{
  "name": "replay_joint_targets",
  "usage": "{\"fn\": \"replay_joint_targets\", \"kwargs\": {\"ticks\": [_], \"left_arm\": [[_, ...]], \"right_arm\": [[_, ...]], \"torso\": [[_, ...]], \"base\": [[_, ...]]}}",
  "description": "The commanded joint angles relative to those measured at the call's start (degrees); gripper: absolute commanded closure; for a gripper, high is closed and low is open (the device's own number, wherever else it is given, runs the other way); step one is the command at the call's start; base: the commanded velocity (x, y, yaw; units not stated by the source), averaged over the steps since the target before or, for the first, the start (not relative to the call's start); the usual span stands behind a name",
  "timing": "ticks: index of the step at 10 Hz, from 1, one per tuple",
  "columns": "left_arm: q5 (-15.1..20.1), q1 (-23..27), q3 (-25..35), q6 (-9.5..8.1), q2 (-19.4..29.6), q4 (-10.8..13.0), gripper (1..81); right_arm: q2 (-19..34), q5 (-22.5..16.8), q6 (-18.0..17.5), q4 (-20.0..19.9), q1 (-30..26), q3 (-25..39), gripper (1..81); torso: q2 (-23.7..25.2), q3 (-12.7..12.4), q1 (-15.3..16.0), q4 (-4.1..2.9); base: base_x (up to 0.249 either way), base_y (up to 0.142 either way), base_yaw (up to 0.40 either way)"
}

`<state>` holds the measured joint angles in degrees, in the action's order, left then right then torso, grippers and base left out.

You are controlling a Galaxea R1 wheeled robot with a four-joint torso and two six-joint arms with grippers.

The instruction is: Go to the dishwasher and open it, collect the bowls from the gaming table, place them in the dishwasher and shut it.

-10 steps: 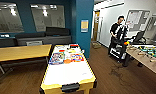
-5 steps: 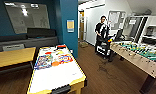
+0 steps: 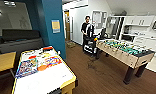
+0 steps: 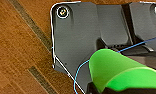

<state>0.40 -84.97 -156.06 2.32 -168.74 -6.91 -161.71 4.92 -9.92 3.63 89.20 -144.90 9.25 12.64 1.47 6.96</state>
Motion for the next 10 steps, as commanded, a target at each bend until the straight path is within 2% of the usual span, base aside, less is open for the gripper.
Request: {"fn": "replay_joint_targets", "kwargs": {"ticks": [1, 10], "left_arm": [[3.5, 2.3, -0.2, 0.32, 0.2, -0.3, 81.1], [3.6, 1.9, -0.3, 0.58, -0.2, -0.2, 81.1]], "right_arm": [[1.0, -2.9, 0.0, 0.1, -2.1, 0.0, 81.1], [0.1, -2.4, 0.0, 0.2, -2.0, -0.4, 81.1]], "torso": [[0.0, 0.0, 0.0, 0.0], [0.0, 0.0, 0.0, 0.0]], "base": [[0.0, 0.0, -0.396], [0.0, 0.0, -0.396]]}}
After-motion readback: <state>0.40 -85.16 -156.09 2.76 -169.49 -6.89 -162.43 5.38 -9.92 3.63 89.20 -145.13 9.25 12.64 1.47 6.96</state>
